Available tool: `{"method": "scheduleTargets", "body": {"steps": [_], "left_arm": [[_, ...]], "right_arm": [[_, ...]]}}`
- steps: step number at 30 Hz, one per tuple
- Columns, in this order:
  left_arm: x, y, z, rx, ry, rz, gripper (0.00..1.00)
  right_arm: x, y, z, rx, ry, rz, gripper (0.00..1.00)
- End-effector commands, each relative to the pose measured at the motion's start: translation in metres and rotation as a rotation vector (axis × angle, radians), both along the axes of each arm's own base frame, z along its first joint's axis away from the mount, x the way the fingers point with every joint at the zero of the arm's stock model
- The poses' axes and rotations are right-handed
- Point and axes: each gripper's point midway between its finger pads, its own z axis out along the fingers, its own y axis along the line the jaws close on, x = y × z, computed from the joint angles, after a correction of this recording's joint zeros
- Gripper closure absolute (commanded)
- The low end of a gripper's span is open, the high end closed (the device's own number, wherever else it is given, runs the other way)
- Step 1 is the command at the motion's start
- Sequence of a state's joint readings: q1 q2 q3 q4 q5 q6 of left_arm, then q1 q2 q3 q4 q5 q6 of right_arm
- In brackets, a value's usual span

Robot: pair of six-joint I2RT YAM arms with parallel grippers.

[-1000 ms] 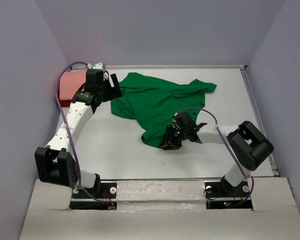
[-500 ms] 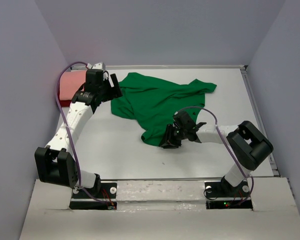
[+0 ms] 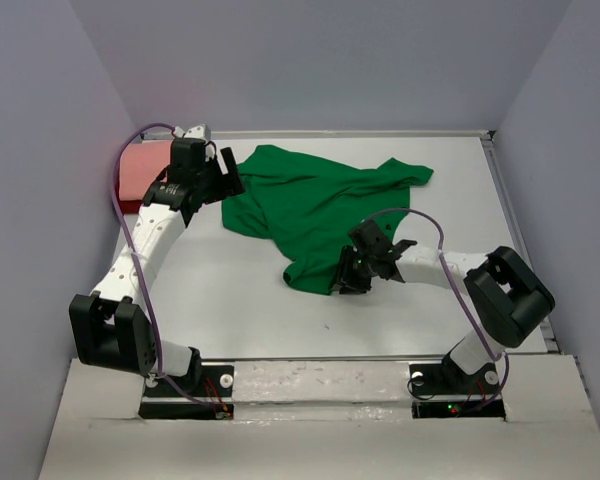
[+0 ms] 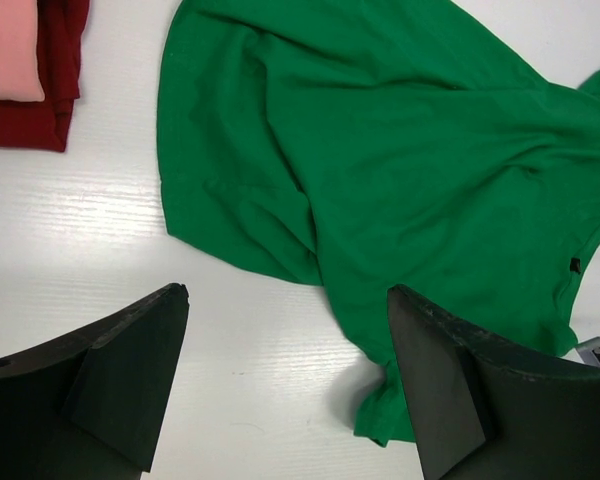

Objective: Fold and stack the t-shirts
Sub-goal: Flatten out the tshirt

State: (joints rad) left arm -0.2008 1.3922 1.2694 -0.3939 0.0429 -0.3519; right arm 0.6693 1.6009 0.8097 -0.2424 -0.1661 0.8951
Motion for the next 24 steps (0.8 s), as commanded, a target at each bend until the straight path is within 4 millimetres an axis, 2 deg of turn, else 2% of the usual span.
{"method": "scheduleTargets", "body": {"steps": [1,8,13,14,16,17,19,20,23,24], "left_arm": [[0.0,-0.003,0.027,-0.025,-0.07,-0.026,0.09],[0.0,-0.002,0.031,-0.025,-0.079,-0.019,0.09],[-0.001,-0.002,0.028,-0.024,-0.075,-0.021,0.09],[-0.002,-0.001,0.026,-0.023,-0.07,-0.018,0.1],[-0.003,0.0,0.025,-0.018,-0.071,-0.016,0.1],[-0.003,0.001,0.023,-0.014,-0.066,-0.011,0.09],[-0.004,0.002,0.018,-0.014,-0.06,-0.01,0.1],[-0.004,0.0,0.017,-0.017,-0.057,-0.015,0.1],[-0.008,-0.001,0.009,-0.021,-0.044,-0.016,0.12],[-0.011,-0.001,0.001,-0.018,-0.029,-0.018,0.21]], "right_arm": [[-0.004,-0.016,-0.011,-0.111,0.017,-0.002,0.57],[0.002,0.003,-0.019,-0.088,0.063,0.076,0.57],[0.002,0.007,-0.027,-0.096,0.094,0.098,0.62],[0.001,0.006,-0.026,-0.095,0.09,0.094,0.68],[0.001,0.006,-0.022,-0.085,0.089,0.072,0.75],[-0.002,0.003,-0.024,-0.086,0.094,0.065,0.84],[-0.001,0.0,-0.018,-0.084,0.077,0.03,0.92],[-0.006,-0.003,-0.02,-0.097,0.08,0.021,1.0],[-0.001,-0.011,-0.011,-0.125,0.024,-0.038,1.0],[0.005,-0.019,-0.005,-0.156,-0.017,-0.074,1.0]]}}
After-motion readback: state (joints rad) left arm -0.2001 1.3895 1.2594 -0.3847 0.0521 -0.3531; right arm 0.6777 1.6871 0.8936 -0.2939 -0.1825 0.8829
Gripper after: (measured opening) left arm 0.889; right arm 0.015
